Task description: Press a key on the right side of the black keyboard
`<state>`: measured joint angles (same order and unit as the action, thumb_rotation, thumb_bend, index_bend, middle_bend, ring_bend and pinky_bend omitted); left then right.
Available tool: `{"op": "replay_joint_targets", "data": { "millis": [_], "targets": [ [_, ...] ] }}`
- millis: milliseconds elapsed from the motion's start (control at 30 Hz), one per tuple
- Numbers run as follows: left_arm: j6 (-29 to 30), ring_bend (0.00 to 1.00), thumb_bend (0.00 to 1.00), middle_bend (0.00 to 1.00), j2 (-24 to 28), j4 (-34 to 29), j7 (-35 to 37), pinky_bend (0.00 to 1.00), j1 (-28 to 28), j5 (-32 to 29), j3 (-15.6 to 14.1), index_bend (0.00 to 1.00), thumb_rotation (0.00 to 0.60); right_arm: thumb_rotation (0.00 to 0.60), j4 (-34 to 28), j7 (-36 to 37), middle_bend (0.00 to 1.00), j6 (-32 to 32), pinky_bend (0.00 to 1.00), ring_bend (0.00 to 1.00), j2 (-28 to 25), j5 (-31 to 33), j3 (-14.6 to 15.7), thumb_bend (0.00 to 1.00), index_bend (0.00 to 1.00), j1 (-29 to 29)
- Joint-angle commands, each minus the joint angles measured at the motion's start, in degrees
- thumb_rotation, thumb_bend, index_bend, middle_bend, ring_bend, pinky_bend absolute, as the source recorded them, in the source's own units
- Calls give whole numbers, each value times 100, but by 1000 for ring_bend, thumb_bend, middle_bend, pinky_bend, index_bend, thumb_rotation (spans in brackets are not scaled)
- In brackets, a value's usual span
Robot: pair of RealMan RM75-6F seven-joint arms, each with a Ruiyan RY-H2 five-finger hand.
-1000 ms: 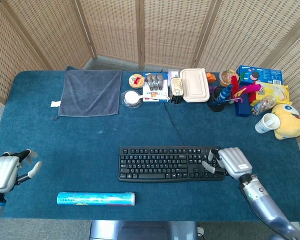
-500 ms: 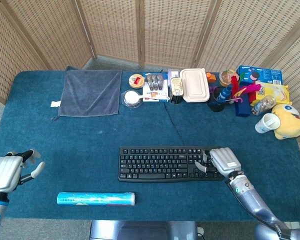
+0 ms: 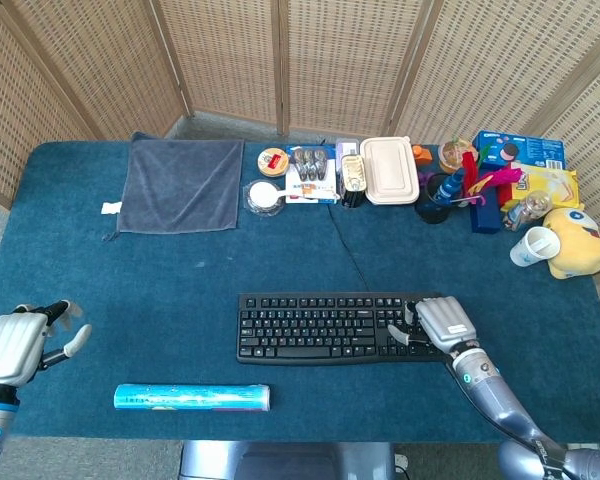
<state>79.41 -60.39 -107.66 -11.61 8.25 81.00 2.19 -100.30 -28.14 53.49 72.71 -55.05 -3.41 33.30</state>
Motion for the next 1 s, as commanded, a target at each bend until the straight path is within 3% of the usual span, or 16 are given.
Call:
{"op": "replay_joint_targets", "data": {
  "millis": [33,1000],
  "targets": [
    [14,586,219,535,8,13,21,394,-14,-5,-9,412,0,0,37,-38,887,19,796,993,35,66,28,364,415,22],
    [48,586,219,535,-24,146,158,395,-63,16,-65,412,0,0,289,-170,888,31,799,998,220,461,201,364,410,162]
  ]
}}
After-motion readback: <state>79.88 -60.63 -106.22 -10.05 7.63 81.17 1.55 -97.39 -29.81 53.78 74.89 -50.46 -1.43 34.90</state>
